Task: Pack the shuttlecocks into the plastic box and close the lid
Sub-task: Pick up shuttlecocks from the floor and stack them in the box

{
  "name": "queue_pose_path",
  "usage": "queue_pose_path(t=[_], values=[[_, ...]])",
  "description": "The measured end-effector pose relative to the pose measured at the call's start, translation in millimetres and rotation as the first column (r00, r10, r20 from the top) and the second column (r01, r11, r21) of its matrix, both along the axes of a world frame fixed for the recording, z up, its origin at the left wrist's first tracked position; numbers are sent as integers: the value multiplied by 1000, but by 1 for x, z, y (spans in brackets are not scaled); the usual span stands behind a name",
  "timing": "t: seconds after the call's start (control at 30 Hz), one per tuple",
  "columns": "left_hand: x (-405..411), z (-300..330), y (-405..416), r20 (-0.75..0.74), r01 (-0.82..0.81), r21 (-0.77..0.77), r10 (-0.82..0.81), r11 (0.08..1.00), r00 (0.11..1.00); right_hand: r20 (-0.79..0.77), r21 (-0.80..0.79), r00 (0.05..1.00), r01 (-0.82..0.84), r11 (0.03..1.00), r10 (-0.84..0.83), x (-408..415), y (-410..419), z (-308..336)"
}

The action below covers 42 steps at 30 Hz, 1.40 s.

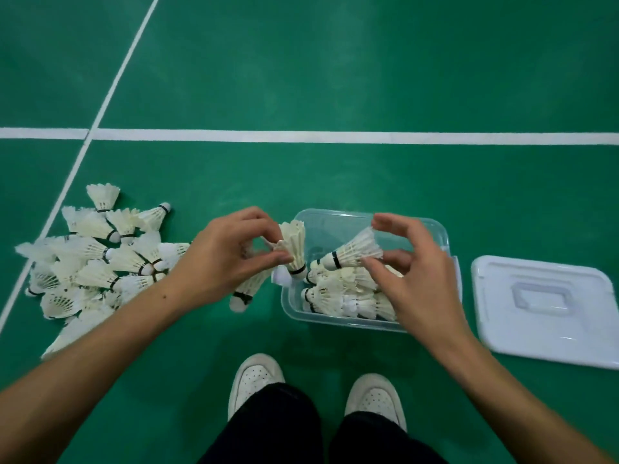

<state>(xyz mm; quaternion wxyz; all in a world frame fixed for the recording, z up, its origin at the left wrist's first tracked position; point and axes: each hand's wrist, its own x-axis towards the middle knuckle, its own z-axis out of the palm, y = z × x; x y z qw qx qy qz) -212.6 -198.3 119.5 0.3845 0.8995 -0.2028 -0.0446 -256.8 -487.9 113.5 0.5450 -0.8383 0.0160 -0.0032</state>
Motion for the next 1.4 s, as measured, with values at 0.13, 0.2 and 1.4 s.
queue_pose_path(t=[0.13, 0.2, 1.4], values=[[8, -17, -27, 47, 7, -33, -5, 999, 999, -79, -134, 997, -6, 991, -5, -19, -16, -21], [10, -23, -34, 59, -1, -51, 4, 999, 998, -103, -173, 995, -32, 984, 14, -25, -17, -32], [53, -3, -77, 28, 426, 325, -459, 845, 888, 16, -337, 949, -292, 895, 316, 24, -18, -16]])
